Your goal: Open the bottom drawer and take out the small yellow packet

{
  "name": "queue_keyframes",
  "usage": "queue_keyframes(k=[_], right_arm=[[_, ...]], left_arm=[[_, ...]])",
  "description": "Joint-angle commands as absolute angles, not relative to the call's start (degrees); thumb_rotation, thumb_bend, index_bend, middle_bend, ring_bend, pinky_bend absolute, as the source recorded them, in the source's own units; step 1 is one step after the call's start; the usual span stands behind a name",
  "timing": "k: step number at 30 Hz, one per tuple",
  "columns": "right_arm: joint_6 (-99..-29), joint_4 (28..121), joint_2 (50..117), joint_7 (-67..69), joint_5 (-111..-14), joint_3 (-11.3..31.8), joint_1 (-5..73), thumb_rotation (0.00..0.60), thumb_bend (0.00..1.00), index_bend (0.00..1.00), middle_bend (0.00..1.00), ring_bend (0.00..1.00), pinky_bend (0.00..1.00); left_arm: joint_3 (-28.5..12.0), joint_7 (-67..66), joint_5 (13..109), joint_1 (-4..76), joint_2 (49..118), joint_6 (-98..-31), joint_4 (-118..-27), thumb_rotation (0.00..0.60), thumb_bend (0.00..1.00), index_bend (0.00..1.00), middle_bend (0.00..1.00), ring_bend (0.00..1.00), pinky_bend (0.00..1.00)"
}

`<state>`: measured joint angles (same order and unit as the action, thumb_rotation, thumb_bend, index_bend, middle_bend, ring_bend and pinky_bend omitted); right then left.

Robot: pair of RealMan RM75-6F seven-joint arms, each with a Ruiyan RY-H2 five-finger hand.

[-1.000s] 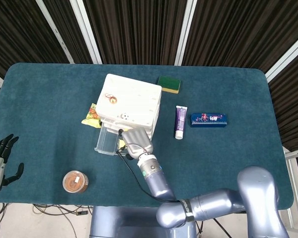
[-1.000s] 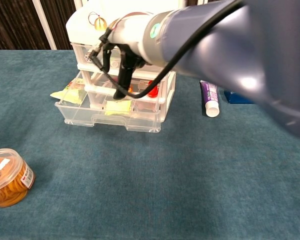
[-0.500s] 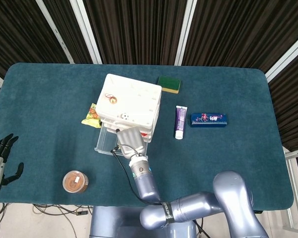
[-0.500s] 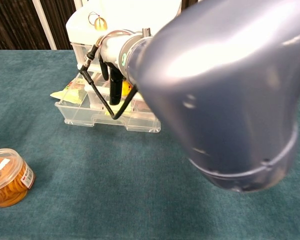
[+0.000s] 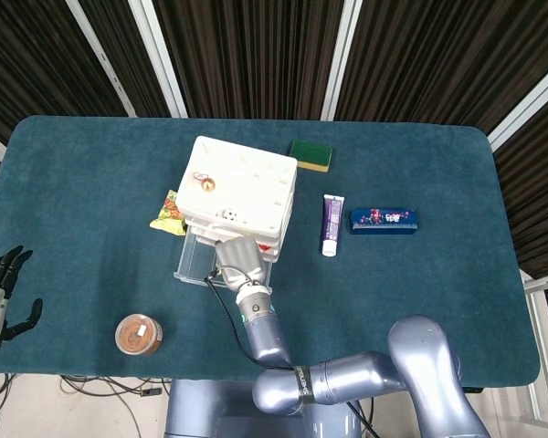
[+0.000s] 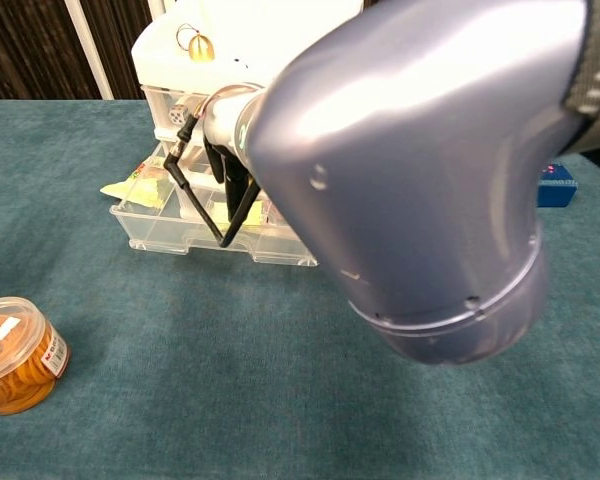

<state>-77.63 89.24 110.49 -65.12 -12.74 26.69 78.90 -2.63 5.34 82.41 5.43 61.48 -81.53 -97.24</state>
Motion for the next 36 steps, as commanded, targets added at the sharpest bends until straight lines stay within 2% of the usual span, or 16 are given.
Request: queue_keyframes(k=[1,8,16,27,36], right_arm=[[-77.9,88.6,110.9,-65.2,-13.7,26.5,79.0,0.6,0.23,0.4,1.0,1.0,1.0],[-77.5,87.3,111.9,-66.6,-13.8,26.1,79.1,0.6,0.23,0.39,1.0,1.0,1.0],[-75.4,85.9,112.2,-68.5,-10.4,28.4,79.6,0.6,0.23,0.37,1.0,1.0,1.0],[-70.2,83.0,110.9,-70.4,-3.5,33.2,80.9,0.6,0.15,0.36,1.0,1.0,1.0],[-69.1,82.5,109.6,-71.8,-0.1,34.0,82.2,0.6,0.12,0.35,1.0,1.0,1.0]], left_arm=[[-2.6,5.3,82.5,5.4,61.5,-81.5,-97.2,0.6,0.44,0.07,0.02,0.0,0.0],[-2.6,5.4,82.5,5.4,61.4,-81.6,-97.3,0.6,0.44,0.07,0.02,0.0,0.0],[-2.6,5.5,82.3,5.4,61.3,-81.5,-97.3,0.6,0.44,0.07,0.02,0.0,0.0],[-2.7,5.7,82.0,5.5,61.2,-81.3,-97.3,0.6,0.44,0.07,0.02,0.0,0.0],[-2.7,5.6,82.0,5.5,61.2,-81.3,-97.4,0.6,0.44,0.07,0.02,0.0,0.0]])
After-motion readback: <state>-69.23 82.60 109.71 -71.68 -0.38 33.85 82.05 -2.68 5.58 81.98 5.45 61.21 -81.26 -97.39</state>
